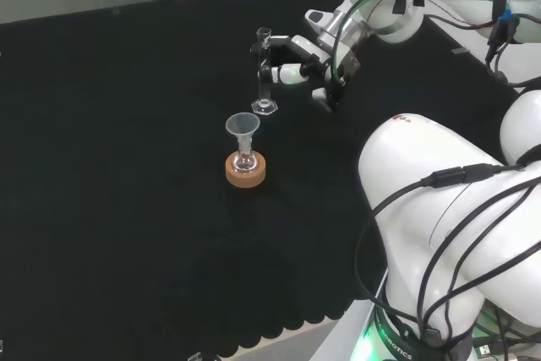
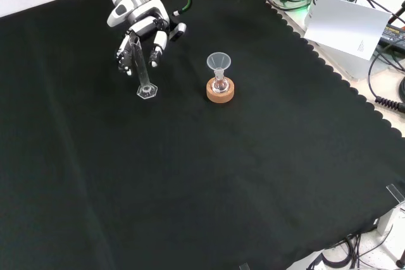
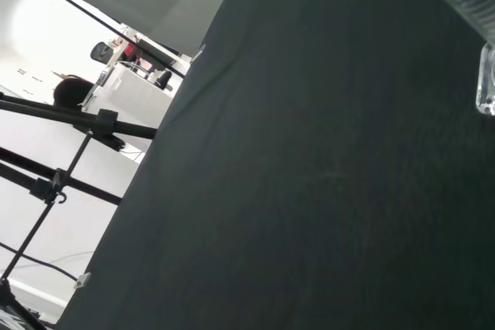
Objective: Put the graduated cylinder back on the table.
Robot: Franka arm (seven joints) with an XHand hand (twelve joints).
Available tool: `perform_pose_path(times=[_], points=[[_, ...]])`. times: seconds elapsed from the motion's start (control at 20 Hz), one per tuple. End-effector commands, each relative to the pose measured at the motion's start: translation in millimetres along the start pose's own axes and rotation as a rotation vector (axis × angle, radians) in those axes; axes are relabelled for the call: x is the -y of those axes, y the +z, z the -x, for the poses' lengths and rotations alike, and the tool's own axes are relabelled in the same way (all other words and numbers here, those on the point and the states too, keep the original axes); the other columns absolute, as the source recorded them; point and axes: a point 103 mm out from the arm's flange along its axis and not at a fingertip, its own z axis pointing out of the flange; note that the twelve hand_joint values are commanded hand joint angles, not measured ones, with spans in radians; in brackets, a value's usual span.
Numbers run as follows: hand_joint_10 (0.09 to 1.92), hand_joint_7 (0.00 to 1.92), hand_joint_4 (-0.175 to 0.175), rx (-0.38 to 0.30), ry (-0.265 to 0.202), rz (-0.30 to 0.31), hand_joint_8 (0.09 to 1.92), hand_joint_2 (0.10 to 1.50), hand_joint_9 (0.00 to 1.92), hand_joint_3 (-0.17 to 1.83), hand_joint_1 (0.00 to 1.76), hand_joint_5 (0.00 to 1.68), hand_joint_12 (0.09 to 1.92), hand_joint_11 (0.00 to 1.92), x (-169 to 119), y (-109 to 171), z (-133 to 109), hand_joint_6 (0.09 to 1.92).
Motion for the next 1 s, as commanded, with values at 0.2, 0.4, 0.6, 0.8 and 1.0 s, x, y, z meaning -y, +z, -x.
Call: perform_pose_path(times=[0.2, 0.4, 0.6, 0.8, 1.0], points=[[0.64, 0.14, -0.063, 0.115, 0.066, -0.026, 0.67, 0.98, 0.35, -0.17, 0.88, 0.30, 1.41, 0.17, 14, -34, -17, 0.13], [0.70, 0.06, -0.062, 0.218, 0.106, -0.006, 0.68, 0.96, 0.25, -0.17, 0.85, 0.27, 1.44, 0.08, 37, -58, -30, 0.09], [0.71, 0.05, -0.063, 0.290, 0.146, 0.033, 0.68, 0.96, 0.24, -0.17, 0.85, 0.27, 1.45, 0.07, 68, -85, -52, 0.09], [0.72, 0.05, -0.064, 0.363, 0.179, 0.062, 0.69, 0.96, 0.24, -0.17, 0.84, 0.27, 1.45, 0.08, 103, -105, -82, 0.09], [0.72, 0.05, -0.066, 0.430, 0.204, 0.070, 0.69, 0.96, 0.25, -0.17, 0.84, 0.27, 1.45, 0.08, 134, -116, -116, 0.09]])
